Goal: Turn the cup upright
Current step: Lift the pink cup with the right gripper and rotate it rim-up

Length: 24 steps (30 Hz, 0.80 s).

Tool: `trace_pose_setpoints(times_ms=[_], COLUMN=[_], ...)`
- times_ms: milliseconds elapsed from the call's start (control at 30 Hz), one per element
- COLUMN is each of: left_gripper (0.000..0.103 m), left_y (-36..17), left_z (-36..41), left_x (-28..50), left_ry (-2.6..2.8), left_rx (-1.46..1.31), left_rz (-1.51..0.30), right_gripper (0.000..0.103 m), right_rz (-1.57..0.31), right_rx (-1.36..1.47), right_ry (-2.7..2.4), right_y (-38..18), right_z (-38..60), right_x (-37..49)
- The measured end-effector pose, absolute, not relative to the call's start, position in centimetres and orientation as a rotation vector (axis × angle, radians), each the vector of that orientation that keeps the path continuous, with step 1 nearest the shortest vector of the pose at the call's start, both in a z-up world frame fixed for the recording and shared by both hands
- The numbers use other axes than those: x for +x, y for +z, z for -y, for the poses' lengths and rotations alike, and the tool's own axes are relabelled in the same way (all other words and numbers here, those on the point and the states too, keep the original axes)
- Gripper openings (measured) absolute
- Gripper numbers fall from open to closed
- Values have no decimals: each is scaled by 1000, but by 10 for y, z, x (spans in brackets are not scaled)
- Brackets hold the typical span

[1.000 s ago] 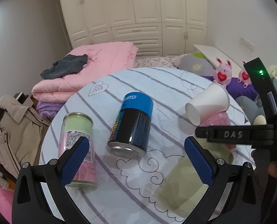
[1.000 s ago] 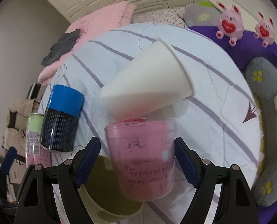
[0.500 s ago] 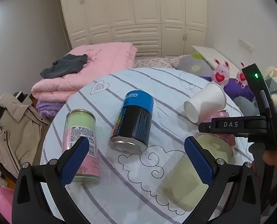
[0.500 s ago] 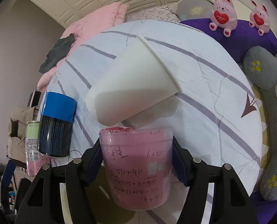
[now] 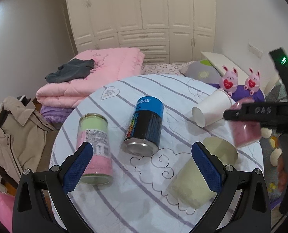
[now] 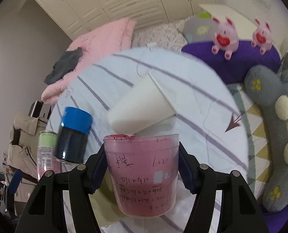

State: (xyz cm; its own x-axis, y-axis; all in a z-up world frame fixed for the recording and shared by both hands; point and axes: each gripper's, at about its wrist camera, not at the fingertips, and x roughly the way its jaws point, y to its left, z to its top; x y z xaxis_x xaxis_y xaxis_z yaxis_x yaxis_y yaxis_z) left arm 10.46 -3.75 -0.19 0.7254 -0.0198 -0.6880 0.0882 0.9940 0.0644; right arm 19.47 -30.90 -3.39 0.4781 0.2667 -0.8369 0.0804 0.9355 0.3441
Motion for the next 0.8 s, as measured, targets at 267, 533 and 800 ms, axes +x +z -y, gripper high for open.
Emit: trace_pose_setpoints(times_ms=[267, 533, 800], left_gripper=[103, 103, 103], left_y=[10, -4, -19], left_z=[-13, -70, -94], left_x=[70, 35, 21], left_ry=[-19, 18, -11], left_rx=[57, 21, -6], left_rz=[-731, -758, -772], right_gripper=[66, 66, 66], right_rz=[-1001, -1102, -1201], right_rx=[299, 259, 210], right_ry=[263, 370, 366], right_y=[14, -13, -50], right_z=[242, 162, 114], right_x=[169, 153, 138])
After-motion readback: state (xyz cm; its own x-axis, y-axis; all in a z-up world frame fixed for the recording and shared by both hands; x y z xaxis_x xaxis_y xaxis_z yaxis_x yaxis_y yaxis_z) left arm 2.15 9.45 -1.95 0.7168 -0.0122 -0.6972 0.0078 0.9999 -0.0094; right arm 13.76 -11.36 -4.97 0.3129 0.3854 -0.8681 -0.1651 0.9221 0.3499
